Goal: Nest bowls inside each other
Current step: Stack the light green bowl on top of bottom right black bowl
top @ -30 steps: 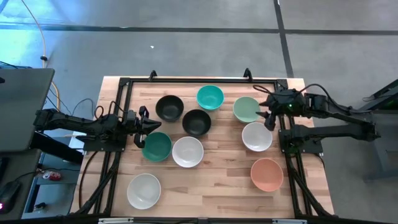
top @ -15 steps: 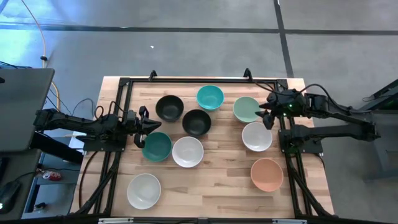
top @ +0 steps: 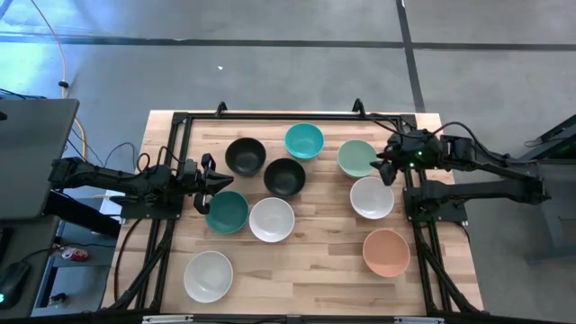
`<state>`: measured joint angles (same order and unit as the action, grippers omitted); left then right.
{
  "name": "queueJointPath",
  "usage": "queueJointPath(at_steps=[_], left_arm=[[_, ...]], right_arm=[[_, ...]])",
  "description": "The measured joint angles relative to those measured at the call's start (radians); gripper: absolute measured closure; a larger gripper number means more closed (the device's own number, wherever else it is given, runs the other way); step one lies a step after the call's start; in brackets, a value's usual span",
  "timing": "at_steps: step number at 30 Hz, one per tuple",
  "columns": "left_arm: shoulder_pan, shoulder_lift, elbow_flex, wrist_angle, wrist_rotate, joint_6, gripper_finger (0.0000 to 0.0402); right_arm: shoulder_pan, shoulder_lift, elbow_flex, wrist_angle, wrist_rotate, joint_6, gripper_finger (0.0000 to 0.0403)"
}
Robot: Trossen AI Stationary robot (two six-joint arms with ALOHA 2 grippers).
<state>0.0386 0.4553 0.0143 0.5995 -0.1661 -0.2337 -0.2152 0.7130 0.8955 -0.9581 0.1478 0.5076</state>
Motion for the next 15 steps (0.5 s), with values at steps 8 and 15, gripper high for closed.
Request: queueJointPath(at_steps=[8, 15], left_arm=[[0.0, 0.0, 0.0, 0.0, 0.0, 0.0, 0.0387], [0.0, 0.0, 0.0, 0.0, -0.001, 0.0, 0.0387]], right_arm=[[-0.083, 0.014, 0.0, -0.292, 0.108, 0.292, 0.0211], [-0.137, 0.017, 0.0, -0.187, 0.191, 0.385, 0.0211]])
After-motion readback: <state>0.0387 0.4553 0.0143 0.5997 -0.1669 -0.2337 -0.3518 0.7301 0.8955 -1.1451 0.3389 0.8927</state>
